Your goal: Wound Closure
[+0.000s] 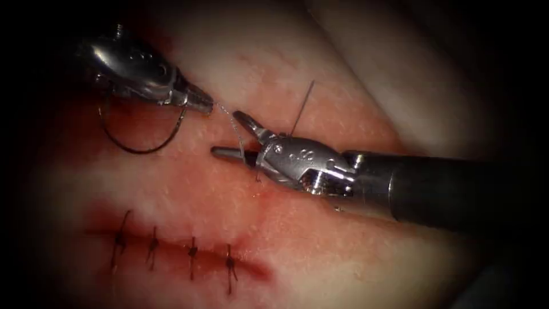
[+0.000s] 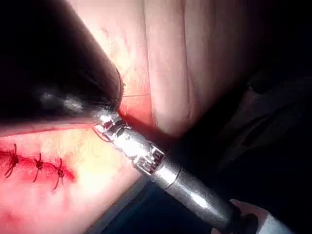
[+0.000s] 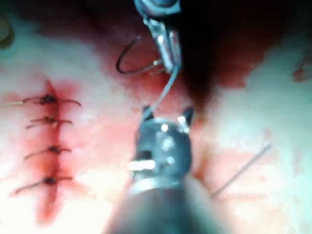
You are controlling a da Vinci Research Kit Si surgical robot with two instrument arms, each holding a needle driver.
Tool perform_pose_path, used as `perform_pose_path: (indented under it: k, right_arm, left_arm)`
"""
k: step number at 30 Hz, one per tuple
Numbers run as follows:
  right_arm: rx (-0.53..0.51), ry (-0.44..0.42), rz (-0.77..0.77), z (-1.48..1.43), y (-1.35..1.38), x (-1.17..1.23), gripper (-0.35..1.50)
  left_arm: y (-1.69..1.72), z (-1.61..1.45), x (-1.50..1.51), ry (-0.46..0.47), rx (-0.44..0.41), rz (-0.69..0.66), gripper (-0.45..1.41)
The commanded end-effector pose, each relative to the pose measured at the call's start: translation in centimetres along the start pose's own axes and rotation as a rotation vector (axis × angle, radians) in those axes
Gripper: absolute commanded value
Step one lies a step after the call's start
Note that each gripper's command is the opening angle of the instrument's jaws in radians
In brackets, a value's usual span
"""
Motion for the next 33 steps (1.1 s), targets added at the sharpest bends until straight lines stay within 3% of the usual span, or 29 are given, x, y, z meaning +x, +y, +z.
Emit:
perform_pose_path:
  k: [1,6,22,25,33]
  right_arm:
    - [0.002,0.000,0.000,0.06,-0.03,-0.04,1.03]
    - [0.009,0.001,-0.001,0.05,-0.04,-0.04,1.03]
    - [0.080,0.006,-0.032,0.20,-0.18,-0.13,0.94]
    - [0.077,0.007,-0.025,0.16,-0.17,-0.10,0.93]
    - [0.060,0.107,0.026,0.12,-0.12,-0.03,0.88]
  left_arm:
    - [-0.03,0.09,0.02,-0.002,-0.002,0.002,-0.35]
    - [-0.15,0.26,-0.03,-0.010,0.010,0.019,-0.35]
    - [-0.04,0.45,0.15,0.039,-0.067,0.007,-0.35]
    - [-0.06,0.66,0.05,0.041,-0.082,0.016,-0.35]
    - [-0.07,1.02,-0.15,0.043,-0.112,0.039,-0.35]
